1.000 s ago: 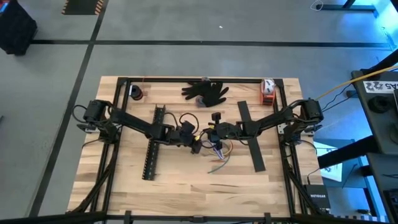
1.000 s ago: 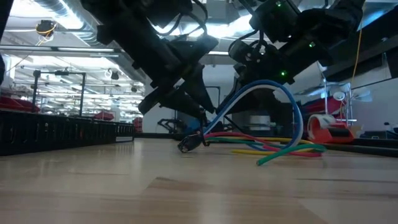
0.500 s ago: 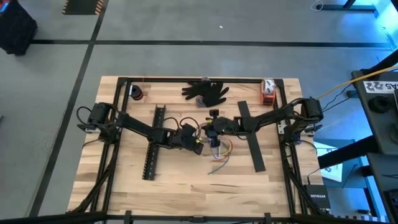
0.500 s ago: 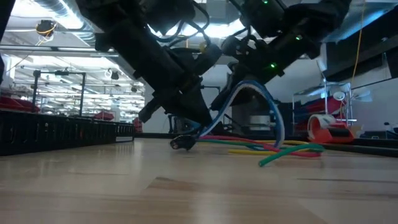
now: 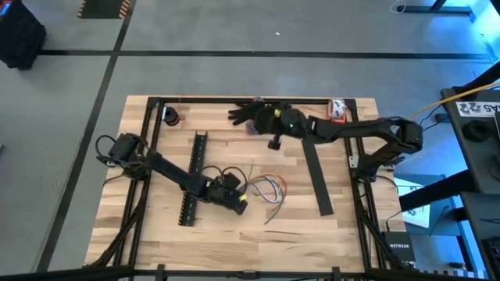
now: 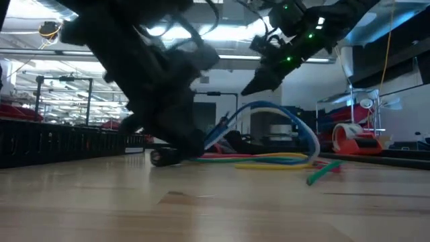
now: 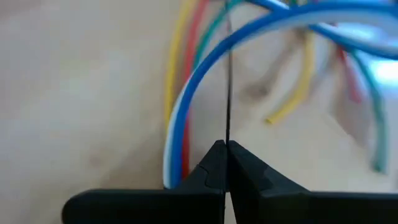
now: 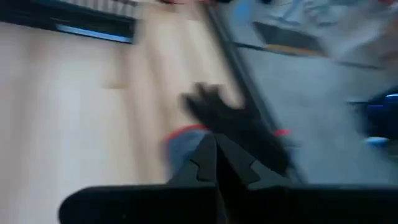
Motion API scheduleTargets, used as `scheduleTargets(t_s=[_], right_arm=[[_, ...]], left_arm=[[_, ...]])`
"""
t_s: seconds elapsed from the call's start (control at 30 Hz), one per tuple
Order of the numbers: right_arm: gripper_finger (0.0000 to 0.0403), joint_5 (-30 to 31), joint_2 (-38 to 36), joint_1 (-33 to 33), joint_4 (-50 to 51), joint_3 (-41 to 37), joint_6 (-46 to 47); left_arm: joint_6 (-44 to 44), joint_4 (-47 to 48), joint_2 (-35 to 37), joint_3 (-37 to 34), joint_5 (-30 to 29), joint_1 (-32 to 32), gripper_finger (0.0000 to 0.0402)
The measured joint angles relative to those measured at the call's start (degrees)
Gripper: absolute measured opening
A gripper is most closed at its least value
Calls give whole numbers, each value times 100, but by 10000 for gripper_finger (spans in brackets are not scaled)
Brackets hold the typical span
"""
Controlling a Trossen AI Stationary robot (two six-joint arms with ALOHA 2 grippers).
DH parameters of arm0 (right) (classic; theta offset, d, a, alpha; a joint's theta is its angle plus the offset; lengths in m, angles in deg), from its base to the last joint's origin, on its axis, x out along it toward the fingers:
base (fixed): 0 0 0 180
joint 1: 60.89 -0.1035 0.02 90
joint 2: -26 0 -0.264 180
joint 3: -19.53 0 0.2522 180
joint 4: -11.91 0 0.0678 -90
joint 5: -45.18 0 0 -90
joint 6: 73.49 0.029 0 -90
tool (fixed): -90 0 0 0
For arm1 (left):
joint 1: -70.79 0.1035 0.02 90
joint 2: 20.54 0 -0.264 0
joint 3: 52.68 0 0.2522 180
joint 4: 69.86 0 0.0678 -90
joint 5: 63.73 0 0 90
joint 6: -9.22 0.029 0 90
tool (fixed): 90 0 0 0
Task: Ziptie cables
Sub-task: Wrap the cable wires together using the black zip tie
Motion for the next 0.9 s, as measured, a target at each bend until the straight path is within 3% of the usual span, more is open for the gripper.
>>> scheduleTargets(t_s=[0.2, 0.4, 0.5, 0.7, 0.9], right_arm=[[2, -460, -520, 52, 1070, -11, 1565], [44, -2828, -785, -5, 1212, -87, 2650], [78, -3437, -785, -215, 809, -362, 2929], [124, -3266, -776, -894, -382, -1001, 2930], [128, -2140, -615, -1483, -1316, -1228, 2913]], left_arm=[[190, -232, 97, -2, -84, 56, 0], [672, -322, 499, -2, -190, 169, 0], [854, -338, 693, -2, -216, 278, 0], [1158, -771, 856, 0, -212, 486, 0], [1184, -1553, 858, 0, -214, 686, 0]])
